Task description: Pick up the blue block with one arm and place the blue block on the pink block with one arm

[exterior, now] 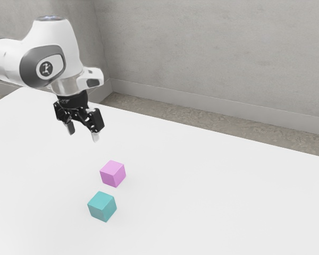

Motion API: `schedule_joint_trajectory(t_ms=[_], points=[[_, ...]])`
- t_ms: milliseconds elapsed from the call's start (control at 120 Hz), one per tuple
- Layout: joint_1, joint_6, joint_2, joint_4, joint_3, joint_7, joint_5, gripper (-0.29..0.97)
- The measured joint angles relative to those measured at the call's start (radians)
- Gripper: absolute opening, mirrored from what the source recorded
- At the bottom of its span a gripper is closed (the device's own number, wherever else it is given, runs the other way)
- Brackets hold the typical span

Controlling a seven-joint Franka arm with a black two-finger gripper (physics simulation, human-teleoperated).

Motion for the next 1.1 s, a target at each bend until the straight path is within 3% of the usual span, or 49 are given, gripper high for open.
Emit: schedule_joint_trajectory(t_ms=[492,842,1100], points=[[0.001,0.284,-0.068,-0.315,-0.054,0.000,-0.003,0.68],[0.000,0.479,0.028,-0.389,-0.100,-0.005,-0.004,0.68],[0.001,0.561,0.025,-0.440,-0.101,-0.010,-0.005,0.68]])
